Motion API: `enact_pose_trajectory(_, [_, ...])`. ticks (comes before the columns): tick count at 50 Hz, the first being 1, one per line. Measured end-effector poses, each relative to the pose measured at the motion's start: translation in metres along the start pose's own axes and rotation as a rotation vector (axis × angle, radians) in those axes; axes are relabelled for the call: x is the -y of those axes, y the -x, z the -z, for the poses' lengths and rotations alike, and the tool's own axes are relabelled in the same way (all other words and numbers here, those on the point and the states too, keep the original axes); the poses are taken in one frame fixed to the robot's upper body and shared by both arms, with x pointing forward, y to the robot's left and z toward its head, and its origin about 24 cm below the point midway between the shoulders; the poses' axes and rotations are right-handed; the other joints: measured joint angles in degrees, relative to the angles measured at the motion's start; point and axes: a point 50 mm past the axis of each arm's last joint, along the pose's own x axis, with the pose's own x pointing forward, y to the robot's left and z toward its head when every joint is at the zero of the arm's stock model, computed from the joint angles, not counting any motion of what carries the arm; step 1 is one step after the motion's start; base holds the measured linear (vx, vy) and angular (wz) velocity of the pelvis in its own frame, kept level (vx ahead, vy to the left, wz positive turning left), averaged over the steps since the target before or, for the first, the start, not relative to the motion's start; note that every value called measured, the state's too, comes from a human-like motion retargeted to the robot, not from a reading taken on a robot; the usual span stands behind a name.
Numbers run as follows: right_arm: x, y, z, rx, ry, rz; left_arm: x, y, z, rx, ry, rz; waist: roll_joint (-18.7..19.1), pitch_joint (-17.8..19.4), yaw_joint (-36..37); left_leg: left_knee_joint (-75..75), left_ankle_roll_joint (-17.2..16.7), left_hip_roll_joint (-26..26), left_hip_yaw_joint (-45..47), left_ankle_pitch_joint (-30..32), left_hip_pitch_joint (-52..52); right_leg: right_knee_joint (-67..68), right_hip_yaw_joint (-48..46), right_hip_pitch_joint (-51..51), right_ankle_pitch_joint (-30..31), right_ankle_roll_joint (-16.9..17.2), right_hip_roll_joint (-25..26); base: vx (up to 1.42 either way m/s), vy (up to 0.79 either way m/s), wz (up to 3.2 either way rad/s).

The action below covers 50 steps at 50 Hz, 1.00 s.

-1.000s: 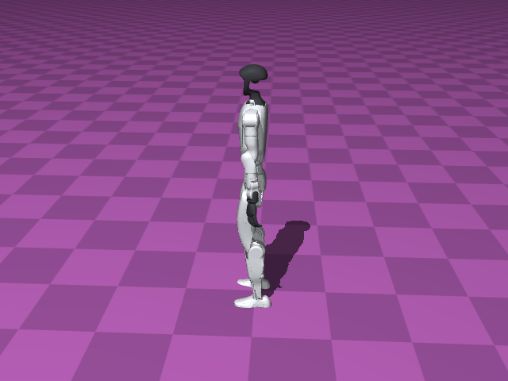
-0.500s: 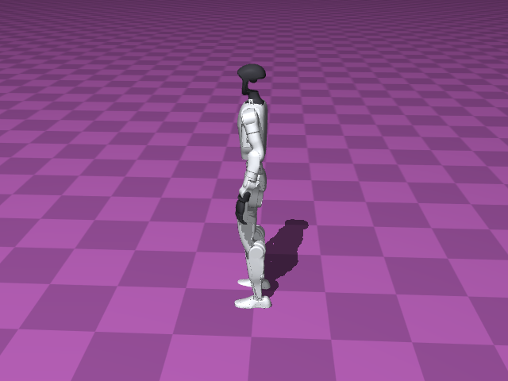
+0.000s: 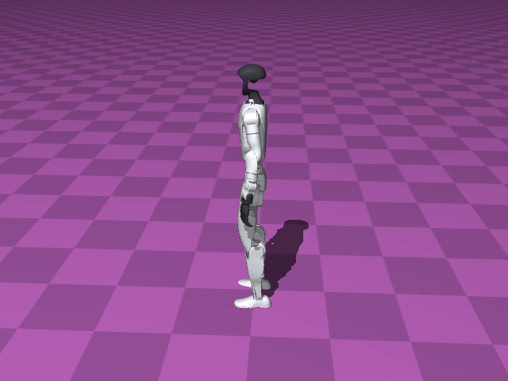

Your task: Upper body actions

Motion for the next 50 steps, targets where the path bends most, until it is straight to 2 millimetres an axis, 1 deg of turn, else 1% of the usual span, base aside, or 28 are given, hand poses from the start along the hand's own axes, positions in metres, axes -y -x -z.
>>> enact_pose_trajectory(5, [-0.008,0.001,0.000,-0.017,-0.035,-0.029,0.012,-0.005,-0.002,-0.107,0.025,0.063,-0.65,0.03,1.24,-0.05,0.11,-0.08,0.25,-0.07,0.23,-0.30,0.39,0.32,0.09,-0.02,0.09,0.00,0.00,0.00])
enact_pose_trajectory(8, [-0.006,0.000,-0.002,-0.011,-0.010,-0.021,0.020,-0.005,-0.004,-0.135,0.062,0.094,-0.79,0.18,1.15,-0.05,0.13,-0.04,0.06,-0.11,0.38,-0.09,0.43,0.01,0.37,0.16,-0.12,0.00,0.00,0.00])
enact_pose_trajectory(12, [-0.002,0.000,-0.002,-0.011,0.019,-0.001,0.026,-0.007,-0.010,-0.118,0.100,0.085,-0.67,0.29,1.24,-0.07,0.17,0.01,0.43,-0.25,0.54,0.06,1.14,-0.31,0.55,0.18,-0.08,0.00,0.00,0.00])
enact_pose_trajectory(15, [-0.002,0.000,0.000,-0.014,0.016,-0.001,0.028,-0.006,-0.011,-0.083,0.084,0.073,-0.50,0.37,1.28,-0.07,0.19,0.07,0.73,-0.36,0.68,0.10,1.63,-0.46,0.66,0.13,0.02,0.00,0.00,0.00])
enact_pose_trajectory(19, [-0.002,0.000,0.001,-0.021,-0.018,-0.007,0.023,-0.003,-0.011,-0.004,0.051,0.013,-0.17,0.46,1.22,-0.05,0.22,0.13,1.17,-0.54,0.66,0.05,2.16,-0.58,0.59,-0.09,0.33,0.00,0.00,0.00])
enact_pose_trajectory(23, [-0.003,0.001,0.004,-0.028,-0.050,0.001,0.017,0.005,-0.006,0.068,0.047,-0.060,0.20,0.36,1.09,-0.07,0.19,0.23,1.48,-0.64,0.76,-0.05,2.41,-0.59,0.61,-0.19,0.51,0.00,0.00,0.00])
enact_pose_trajectory(28, [-0.004,0.002,0.009,-0.038,-0.079,0.013,0.002,0.021,0.000,0.156,0.072,-0.226,0.82,0.22,1.28,-0.10,0.20,0.32,1.73,-0.71,0.78,-0.15,2.57,-0.66,0.68,-0.24,0.65,0.00,0.00,0.00])
enact_pose_trajectory(32, [-0.006,0.002,0.012,-0.043,-0.094,0.010,-0.010,0.030,-0.005,0.217,0.080,-0.374,1.23,0.15,1.47,-0.18,0.20,0.32,1.74,-0.68,0.80,-0.29,2.31,-0.54,0.71,-0.17,0.59,0.00,0.00,0.00])
enact_pose_trajectory(35, [-0.009,0.003,0.013,-0.044,-0.103,0.010,-0.019,0.032,-0.022,0.288,0.112,-0.468,1.19,0.07,1.75,-0.20,0.23,0.20,1.53,-0.60,0.72,-0.30,1.88,-0.50,0.71,-0.05,0.35,0.00,0.00,0.00])
enact_pose_trajectory(37, [-0.011,0.003,0.012,-0.043,-0.106,0.007,-0.026,0.033,-0.040,0.352,0.153,-0.516,1.02,-0.02,1.94,-0.20,0.26,0.07,1.26,-0.53,0.62,-0.32,1.51,-0.43,0.67,0.00,0.18,0.00,0.00,0.00])
enact_pose_trajectory(39, [-0.011,0.003,0.010,-0.041,-0.104,0.003,-0.036,0.035,-0.063,0.439,0.207,-0.564,0.86,-0.09,2.12,-0.16,0.30,-0.06,0.96,-0.47,0.48,-0.26,1.16,-0.44,0.62,0.11,-0.05,0.00,0.00,0.00])
enact_pose_trajectory(42, [-0.011,0.002,0.008,-0.038,-0.094,0.002,-0.055,0.043,-0.104,0.611,0.299,-0.643,0.65,-0.15,2.35,-0.07,0.34,-0.26,0.50,-0.37,0.25,-0.14,0.71,-0.45,0.51,0.22,-0.32,0.00,0.00,0.00])
enact_pose_trajectory(46, [-0.012,0.002,0.007,-0.039,-0.078,-0.004,-0.083,0.069,-0.160,0.877,0.443,-0.761,0.42,-0.39,2.62,-0.01,0.39,-0.44,0.00,-0.26,0.17,-0.09,0.22,-0.28,0.41,0.28,-0.51,0.00,0.00,0.00])
enact_pose_trajectory(48, [-0.013,0.002,0.007,-0.040,-0.074,-0.009,-0.096,0.085,-0.183,1.001,0.534,-0.805,0.32,-0.54,2.79,0.02,0.41,-0.49,-0.15,-0.22,0.19,-0.07,0.02,-0.17,0.37,0.29,-0.56,0.00,0.00,0.00])
enact_pose_trajectory(50, [-0.013,0.002,0.007,-0.043,-0.069,-0.012,-0.111,0.103,-0.202,1.130,0.588,-0.833,0.30,-0.67,2.91,0.04,0.39,-0.50,-0.27,-0.18,0.24,-0.04,-0.11,-0.06,0.34,0.29,-0.58,0.00,0.00,0.00])
